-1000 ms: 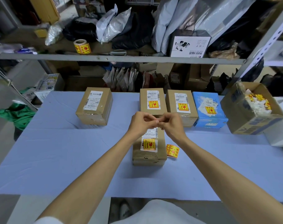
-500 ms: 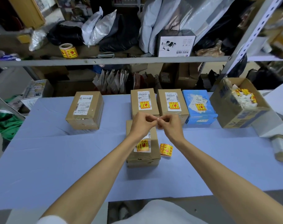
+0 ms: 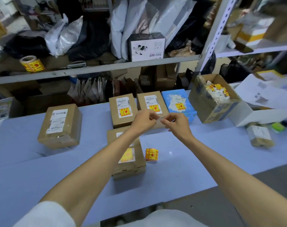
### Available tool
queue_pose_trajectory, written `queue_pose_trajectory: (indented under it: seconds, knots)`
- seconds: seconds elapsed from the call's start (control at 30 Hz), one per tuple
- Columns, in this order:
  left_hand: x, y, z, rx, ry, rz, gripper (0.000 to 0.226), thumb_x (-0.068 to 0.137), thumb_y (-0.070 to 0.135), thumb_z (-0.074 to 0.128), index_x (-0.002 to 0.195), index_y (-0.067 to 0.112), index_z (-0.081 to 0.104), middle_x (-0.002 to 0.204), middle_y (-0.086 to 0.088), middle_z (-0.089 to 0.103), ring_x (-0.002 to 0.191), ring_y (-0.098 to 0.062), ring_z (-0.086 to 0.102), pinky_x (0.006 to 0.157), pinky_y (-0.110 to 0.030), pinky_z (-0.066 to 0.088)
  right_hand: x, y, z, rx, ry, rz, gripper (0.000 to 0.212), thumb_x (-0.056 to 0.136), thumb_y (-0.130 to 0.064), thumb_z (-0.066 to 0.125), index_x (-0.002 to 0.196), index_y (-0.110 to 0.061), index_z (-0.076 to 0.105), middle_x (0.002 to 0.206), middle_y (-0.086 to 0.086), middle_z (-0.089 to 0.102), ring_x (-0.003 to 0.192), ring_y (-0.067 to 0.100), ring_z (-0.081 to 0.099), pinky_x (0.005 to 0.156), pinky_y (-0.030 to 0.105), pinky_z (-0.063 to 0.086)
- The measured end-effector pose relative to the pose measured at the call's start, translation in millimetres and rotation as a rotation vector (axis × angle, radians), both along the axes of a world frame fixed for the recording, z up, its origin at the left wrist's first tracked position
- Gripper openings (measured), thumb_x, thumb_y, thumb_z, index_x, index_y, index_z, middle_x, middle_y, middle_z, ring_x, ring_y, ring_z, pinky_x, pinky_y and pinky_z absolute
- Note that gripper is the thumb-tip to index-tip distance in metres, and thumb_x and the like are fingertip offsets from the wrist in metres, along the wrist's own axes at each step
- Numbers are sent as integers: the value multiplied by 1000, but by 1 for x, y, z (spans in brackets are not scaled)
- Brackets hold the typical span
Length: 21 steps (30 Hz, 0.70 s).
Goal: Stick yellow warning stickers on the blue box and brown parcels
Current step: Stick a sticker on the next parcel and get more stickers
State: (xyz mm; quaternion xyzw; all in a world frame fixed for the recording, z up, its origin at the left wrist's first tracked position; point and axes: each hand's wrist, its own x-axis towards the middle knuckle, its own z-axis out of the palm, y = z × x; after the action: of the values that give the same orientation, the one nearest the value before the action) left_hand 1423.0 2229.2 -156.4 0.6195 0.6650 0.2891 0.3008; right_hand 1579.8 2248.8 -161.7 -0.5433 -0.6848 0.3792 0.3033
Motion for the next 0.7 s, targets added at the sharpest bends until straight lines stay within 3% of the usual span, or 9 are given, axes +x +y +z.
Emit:
queue_pose_trajectory:
  seconds: [0.13,0.23,0.43,0.53,0.7]
  knots:
    - [30,38,3,-30,329,-166,30,86,15,59,115,15,63,109,-6,69,103,-24,61,87,-39,52,40,20,6,-55,-72,-114,14,82,-12,69,76,1,66,77,17,70,64,23,69,61,37,58]
    - [58,68,5,-48,463,-243,33,84,19,60,117,18,60,111,-5,67,107,-26,58,81,-34,47,74,36,12,-59,-104,-192,10,78,-2,67,74,7,64,73,23,69,62,26,70,62,38,60]
    - [116,131,14,-23,493,-357,35,85,23,61,119,14,58,119,-7,63,114,-26,55,87,-35,46,131,70,25,-46,-126,-266,9,76,-1,72,70,0,65,68,16,68,57,21,64,57,34,56]
    - [141,161,22,9,514,-389,33,85,25,61,116,14,58,115,-6,65,110,-26,56,79,-34,44,154,95,30,-29,-183,-280,9,71,-7,78,69,-5,70,66,8,69,61,16,62,59,31,54]
    - [174,207,34,-2,544,-447,28,86,26,63,108,9,58,109,-12,62,100,-30,58,82,-43,52,180,147,37,-21,-203,-324,15,66,-6,80,63,-14,69,66,-1,66,68,11,60,56,20,42]
